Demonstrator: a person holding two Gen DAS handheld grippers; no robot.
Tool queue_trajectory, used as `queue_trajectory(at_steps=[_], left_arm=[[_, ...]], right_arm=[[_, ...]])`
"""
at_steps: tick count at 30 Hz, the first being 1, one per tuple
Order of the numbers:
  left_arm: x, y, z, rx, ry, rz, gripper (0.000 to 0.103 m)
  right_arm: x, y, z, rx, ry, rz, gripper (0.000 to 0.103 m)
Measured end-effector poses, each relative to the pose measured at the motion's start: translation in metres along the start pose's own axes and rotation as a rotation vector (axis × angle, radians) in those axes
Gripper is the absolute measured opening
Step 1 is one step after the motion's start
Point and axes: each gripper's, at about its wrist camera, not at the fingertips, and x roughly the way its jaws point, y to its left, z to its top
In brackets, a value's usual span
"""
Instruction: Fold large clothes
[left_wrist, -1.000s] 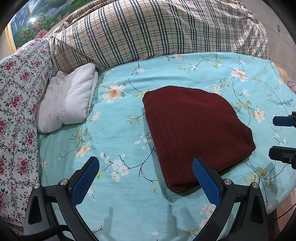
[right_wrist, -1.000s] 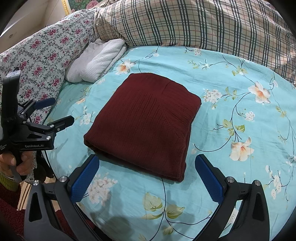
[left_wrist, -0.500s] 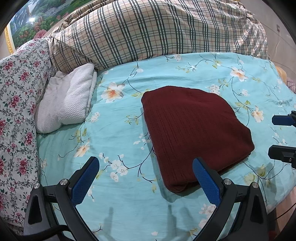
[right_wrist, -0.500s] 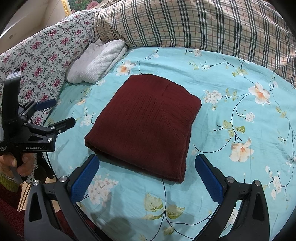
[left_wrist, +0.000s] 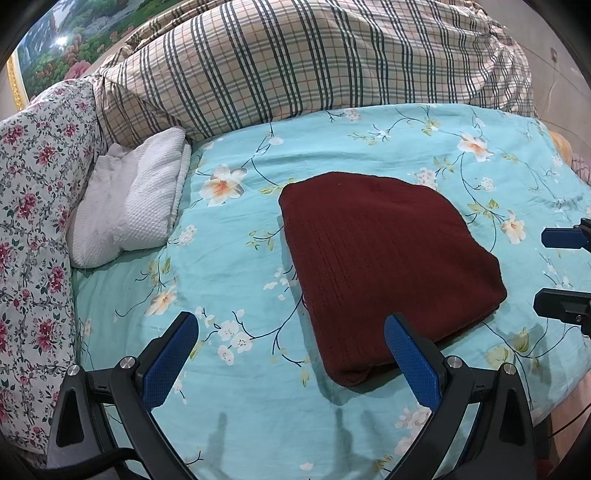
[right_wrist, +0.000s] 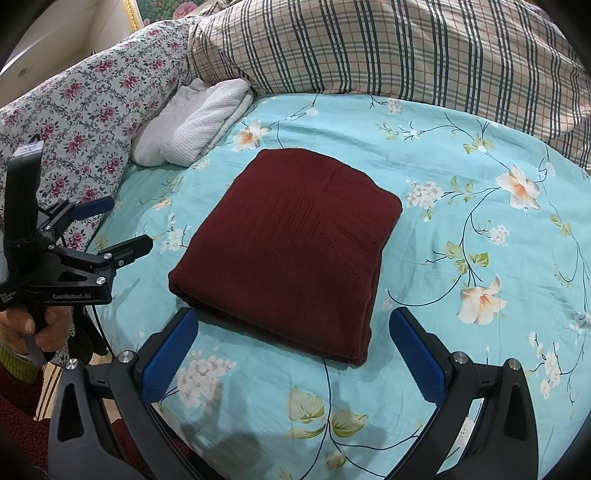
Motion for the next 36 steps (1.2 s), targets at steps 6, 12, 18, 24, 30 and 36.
queue_trajectory(at_steps=[6,12,18,24,30,36], left_arm=[[0.0003,-0.0005,0.0009,0.002,-0.001,-0.002,0.101],[0.0015,-0.0005,0.0032,0.006,-0.001,-0.006,0.101],[0.0012,-0.0010,0.0034,0.006,-0.002,-0.005,0.101],[0.0012,-0.0013,0.0034,0.007,-0.001,-0.005,0.101],[0.0036,-0.0009,0.0050,0.011,-0.001,-0.006,0.101],[0.0066,-0.0004,0.0060,0.012,0.002,-0.006,0.101]], right_arm=[[-0.0004,0.0004,0.0008,0.001,-0.001,0.001,0.103],[0.0001,-0.0012,0.0020,0.000,0.000,0.002,0.103],[0.0000,-0.0014,0.0018,0.000,0.000,0.003,0.103],[0.0003,-0.0018,0.0021,-0.001,-0.001,0.004,0.103],[0.0007,-0.0017,0.0029,0.001,-0.001,0.003,0.103],[0.0037,-0.0046,0.0033,0.007,0.002,0.004,0.103]])
